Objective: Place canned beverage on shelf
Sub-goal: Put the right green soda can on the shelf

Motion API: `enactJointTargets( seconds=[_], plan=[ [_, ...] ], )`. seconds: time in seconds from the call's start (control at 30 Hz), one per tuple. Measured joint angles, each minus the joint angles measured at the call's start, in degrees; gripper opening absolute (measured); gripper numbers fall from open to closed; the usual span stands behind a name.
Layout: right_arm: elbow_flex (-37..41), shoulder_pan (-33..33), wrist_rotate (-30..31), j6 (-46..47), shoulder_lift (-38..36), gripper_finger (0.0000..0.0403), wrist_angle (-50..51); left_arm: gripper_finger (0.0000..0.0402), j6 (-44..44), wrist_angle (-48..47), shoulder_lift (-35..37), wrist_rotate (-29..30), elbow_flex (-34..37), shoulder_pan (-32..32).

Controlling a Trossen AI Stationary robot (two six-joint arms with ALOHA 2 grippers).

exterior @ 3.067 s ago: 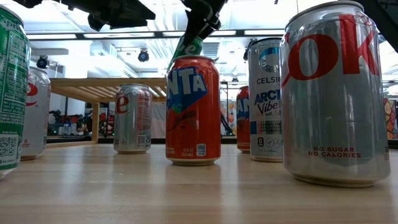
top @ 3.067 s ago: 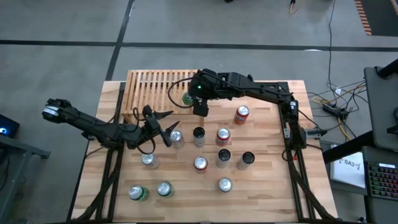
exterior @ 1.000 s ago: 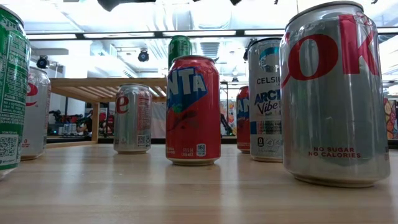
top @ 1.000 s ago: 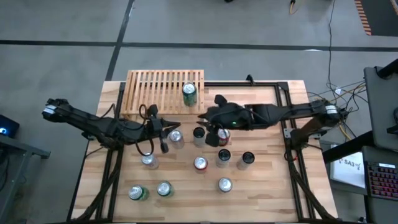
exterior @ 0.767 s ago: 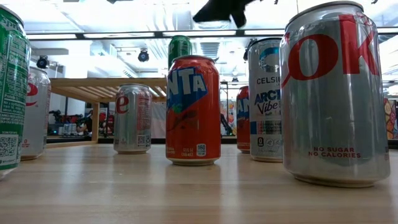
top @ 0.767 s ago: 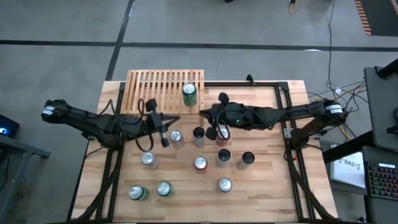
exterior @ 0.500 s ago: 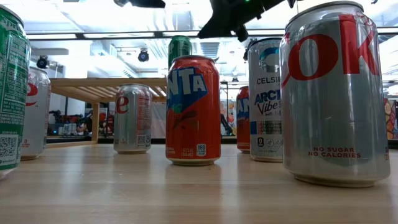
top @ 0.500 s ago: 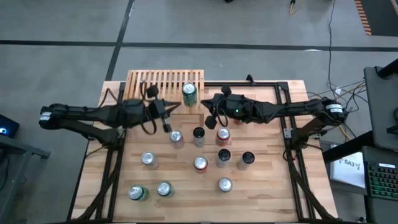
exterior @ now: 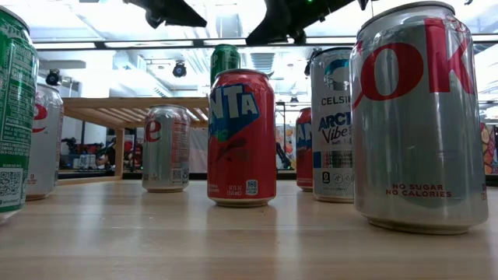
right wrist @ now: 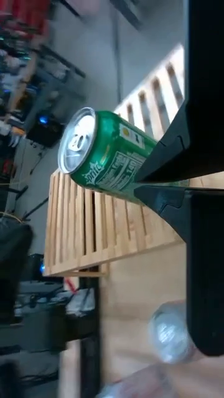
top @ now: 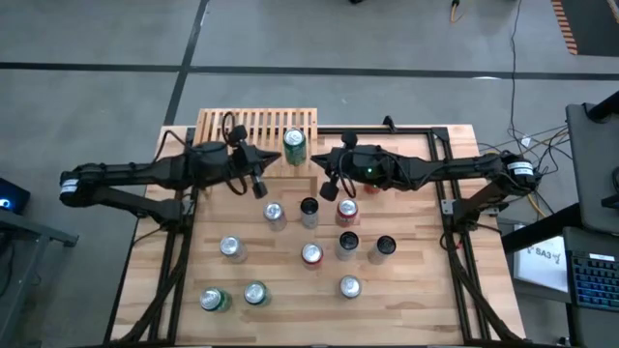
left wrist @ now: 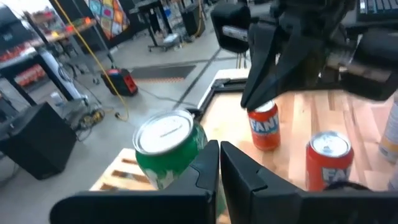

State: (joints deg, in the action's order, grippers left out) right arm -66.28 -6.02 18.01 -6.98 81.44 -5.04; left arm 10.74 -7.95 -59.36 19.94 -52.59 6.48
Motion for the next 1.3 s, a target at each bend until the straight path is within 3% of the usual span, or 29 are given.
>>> enactJointTargets(
  seconds=[0.07, 0.43, 0.57, 0.8, 1.3],
  plan=[
    [0.00, -0.03, 0.01, 4.82, 0.00, 0.0009, -0.09, 0.0000, -0.37, -0.08, -0.24, -0.02, 0.50, 0.02],
    [0.00, -1.55, -0.53, 7.43, -0.02, 0.0009, 1.34, 0.0000, -4.43, -2.41, -0.67, -0.02, 3.44, 0.00],
    [-0.02, -3.33, -0.57, 7.46, 0.18, 0.0009, 1.29, 0.0000, -5.27, -2.55, -0.69, -0.02, 4.57, 0.00],
    [-0.07, -6.10, -6.36, 7.91, 2.16, 0.0009, -1.10, 0.0000, -5.33, -2.18, -0.69, 2.82, 4.62, 0.00],
    [-0.07, -6.14, -7.56, 7.08, 4.25, 0.0009, -4.14, 0.0000, -5.33, -1.18, -0.69, 4.66, 4.62, 0.02]
  ],
)
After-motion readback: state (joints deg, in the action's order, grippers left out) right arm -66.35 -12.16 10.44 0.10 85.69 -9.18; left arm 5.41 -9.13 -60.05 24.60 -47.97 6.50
